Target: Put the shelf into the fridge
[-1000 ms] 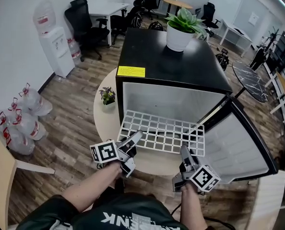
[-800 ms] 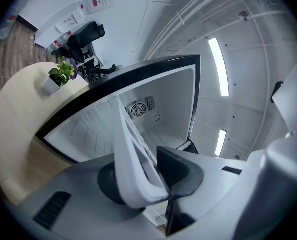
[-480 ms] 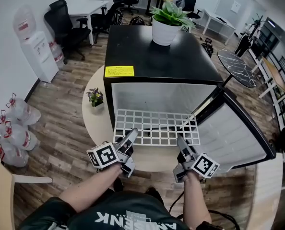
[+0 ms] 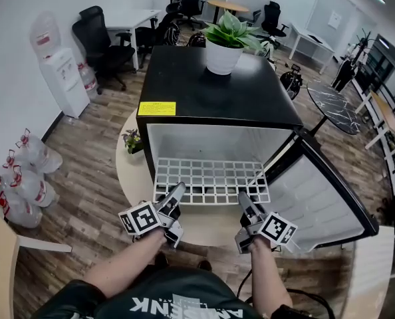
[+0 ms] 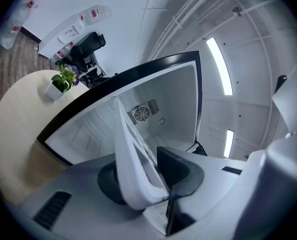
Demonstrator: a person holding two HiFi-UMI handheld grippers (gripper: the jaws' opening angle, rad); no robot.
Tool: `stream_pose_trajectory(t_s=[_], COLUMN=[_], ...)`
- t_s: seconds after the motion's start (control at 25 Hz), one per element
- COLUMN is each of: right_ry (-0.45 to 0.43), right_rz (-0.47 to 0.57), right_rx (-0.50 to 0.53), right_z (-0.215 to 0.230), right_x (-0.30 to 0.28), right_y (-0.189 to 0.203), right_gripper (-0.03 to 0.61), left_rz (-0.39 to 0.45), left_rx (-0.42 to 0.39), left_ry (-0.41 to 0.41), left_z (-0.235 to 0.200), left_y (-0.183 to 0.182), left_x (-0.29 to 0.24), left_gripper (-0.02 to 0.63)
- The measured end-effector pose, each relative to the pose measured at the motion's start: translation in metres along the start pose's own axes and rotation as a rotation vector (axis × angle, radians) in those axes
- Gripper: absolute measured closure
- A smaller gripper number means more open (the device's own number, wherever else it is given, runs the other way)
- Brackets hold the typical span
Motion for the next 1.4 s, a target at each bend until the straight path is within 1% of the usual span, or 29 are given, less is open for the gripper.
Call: stream_pose_trajectory(t_s=[0.04,0.12,0.24,0.48,0.72,0.84,0.92,1.0,1.04,1.08,1.16,1.24,1.32,1.4], right_ry=[-0.008,0.008,-0.029,-0.038,-0.036,-0.029,-0.029,-0.032,-0.033,-0.033,-0.019,-0.001,-0.004,-0.025], right_rz=[-0.005,-0.015,-0.032,-0.051,-0.056,-0.055,-0.059,-0.063,-0.067,-0.072,-0.077,-0.078,-0.083,-0.092], right_rx=[0.001,0.03,-0.005,-0.006,-0.012,-0.021,-0.02,-0.019,-0.02,-0.017,0.026,0.075,0.077,0.039], right_z=[0.001,0.002,0.005,0.005,0.006,0.005,0.005,0.004,0.004,0.005,0.005,0.005,0.006,0.007], right_x=[-0.001,-0.002,-0.007,-0.013,-0.017,-0.019,-0.019,-0.02,-0.02,-0.021,-0.02,-0.019,-0.019,-0.02], right_y=[-0.002,-0.008,-0.009,-0.015,-0.019,-0.019,-0.019,-0.02,-0.02,-0.02,-0.024,-0.029,-0.03,-0.028], right_gripper=[0.433,0.433,0.433,0.433,0.434,0.436,0.436,0.436,0.436,0.436,0.437,0.437,0.439,0.439], left_rz=[0.004,0.011,0.023,0.03,0.03,0.03,0.039,0.06,0.073,0.083,0.084,0.061,0.043,0.041], left_rx=[-0.004,-0.006,-0.01,-0.003,-0.004,-0.019,-0.051,-0.132,-0.178,-0.212,-0.263,-0.312,-0.323,-0.316], left_ry=[-0.004,-0.008,-0.012,-0.028,-0.007,0.009,0.008,0.011,0.011,0.005,-0.032,-0.078,-0.112,-0.141], left_z=[0.001,0.001,0.001,0.0,-0.005,-0.006,-0.004,0.001,0.004,0.007,0.012,0.016,0.019,0.022], left_y=[0.0,0.001,0.003,0.0,-0.003,-0.004,-0.004,-0.003,0.0,0.004,0.01,0.012,0.011,0.012], left_x=[-0.001,-0.003,-0.004,-0.009,-0.016,-0.016,-0.014,-0.005,0.002,0.01,0.021,0.023,0.022,0.023], left_gripper=[0.518,0.518,0.517,0.517,0.517,0.511,0.501,0.492,0.472,0.469,0.469,0.471,0.468,0.468])
Point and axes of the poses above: the fingertips, and each gripper's own axes: x backward along the fingers, z to its right, y out of its underside, the point moved 9 cm from there along x, backward along the fingers, and after that the axes turned 13 degrees about -x, right-handed, at the moved point
